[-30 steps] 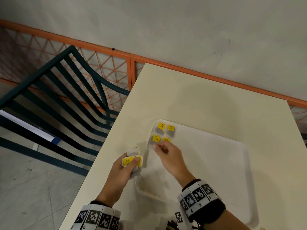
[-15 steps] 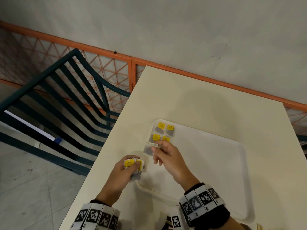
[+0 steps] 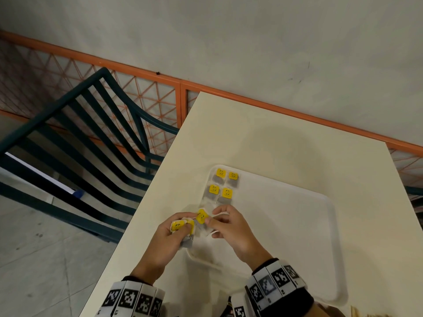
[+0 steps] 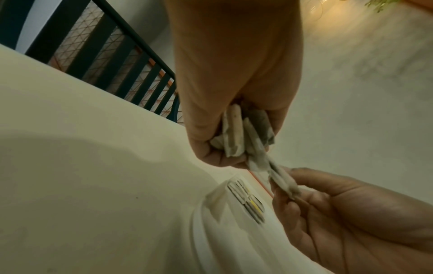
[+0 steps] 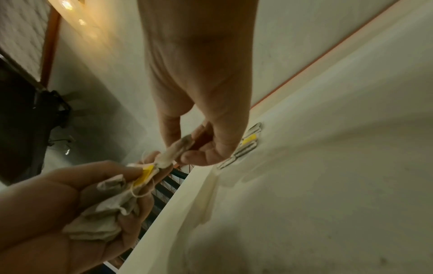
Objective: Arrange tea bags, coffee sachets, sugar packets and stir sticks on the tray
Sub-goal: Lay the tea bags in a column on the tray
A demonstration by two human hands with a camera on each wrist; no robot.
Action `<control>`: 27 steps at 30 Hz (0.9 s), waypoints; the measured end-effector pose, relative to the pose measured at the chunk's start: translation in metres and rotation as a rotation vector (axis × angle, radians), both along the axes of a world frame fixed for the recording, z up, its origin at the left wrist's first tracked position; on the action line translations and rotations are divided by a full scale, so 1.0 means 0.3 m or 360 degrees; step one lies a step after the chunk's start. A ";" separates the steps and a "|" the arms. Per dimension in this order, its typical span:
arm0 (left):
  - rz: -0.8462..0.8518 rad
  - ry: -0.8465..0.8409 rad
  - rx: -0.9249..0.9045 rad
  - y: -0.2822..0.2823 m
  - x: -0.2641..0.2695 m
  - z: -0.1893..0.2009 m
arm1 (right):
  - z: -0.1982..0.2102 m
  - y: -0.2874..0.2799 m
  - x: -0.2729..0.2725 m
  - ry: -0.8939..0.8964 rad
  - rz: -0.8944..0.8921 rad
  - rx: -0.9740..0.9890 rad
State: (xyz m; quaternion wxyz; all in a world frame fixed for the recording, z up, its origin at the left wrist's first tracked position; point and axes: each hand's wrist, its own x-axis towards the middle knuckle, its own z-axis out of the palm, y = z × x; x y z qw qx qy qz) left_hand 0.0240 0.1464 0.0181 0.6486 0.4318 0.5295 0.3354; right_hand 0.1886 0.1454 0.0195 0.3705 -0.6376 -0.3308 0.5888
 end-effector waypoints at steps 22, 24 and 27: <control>0.0309 -0.0158 -0.0341 0.014 -0.031 -0.020 | -0.117 0.101 -0.042 -0.0519 -0.0229 -0.0269; 0.0306 -0.0153 -0.0343 0.011 -0.029 -0.020 | -0.117 0.098 -0.041 -0.0606 -0.0199 -0.0220; 0.0283 -0.0144 -0.0331 0.008 -0.023 -0.015 | -0.106 0.085 -0.036 -0.0881 -0.0098 -0.0072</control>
